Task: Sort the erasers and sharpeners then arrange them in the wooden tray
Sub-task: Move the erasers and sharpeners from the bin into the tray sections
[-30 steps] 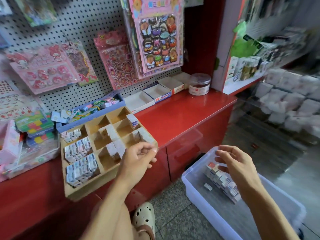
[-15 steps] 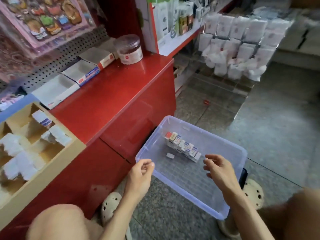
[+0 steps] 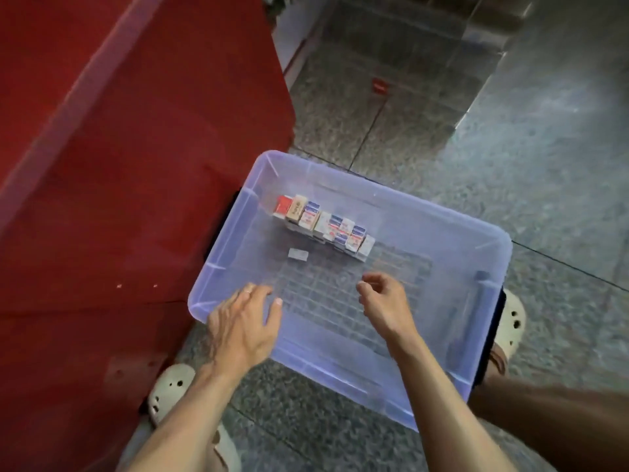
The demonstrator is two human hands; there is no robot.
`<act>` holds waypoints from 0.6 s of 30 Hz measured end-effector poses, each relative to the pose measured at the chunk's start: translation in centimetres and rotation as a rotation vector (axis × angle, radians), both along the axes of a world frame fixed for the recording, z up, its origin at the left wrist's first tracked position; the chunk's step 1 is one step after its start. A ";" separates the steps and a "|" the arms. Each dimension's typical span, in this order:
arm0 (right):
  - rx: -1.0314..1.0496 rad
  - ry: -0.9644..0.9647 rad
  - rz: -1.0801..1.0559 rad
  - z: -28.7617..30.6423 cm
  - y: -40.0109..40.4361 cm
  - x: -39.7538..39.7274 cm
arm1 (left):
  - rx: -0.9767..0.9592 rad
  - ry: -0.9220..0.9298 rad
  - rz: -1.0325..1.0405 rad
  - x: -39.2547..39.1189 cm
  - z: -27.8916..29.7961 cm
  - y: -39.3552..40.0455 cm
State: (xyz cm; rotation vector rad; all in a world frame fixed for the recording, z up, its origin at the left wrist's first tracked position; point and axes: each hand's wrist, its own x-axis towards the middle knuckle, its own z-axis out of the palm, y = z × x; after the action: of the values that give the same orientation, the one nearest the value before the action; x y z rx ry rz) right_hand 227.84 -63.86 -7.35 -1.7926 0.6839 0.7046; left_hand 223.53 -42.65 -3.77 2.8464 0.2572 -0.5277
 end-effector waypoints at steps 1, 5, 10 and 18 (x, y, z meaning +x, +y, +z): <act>-0.010 0.015 0.000 -1.3 0.1 0.7 | 0.023 -0.018 -0.018 0.0 -0.2 0.0; -0.047 0.004 -0.109 -4.8 0.7 4.0 | 0.089 -0.010 -0.055 0.3 -0.3 0.0; -0.042 0.020 -0.376 -8.9 3.4 7.8 | 0.096 -0.039 -0.078 0.4 -0.6 0.2; -0.157 0.130 -0.366 -15.4 3.5 9.2 | 0.074 -0.052 -0.084 0.3 -1.0 0.5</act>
State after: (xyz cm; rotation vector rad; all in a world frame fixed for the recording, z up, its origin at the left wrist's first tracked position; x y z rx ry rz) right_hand 237.02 -60.41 -22.72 -1.7068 1.1473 0.5322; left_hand 223.79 -42.17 -4.80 2.9493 0.1508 -0.4684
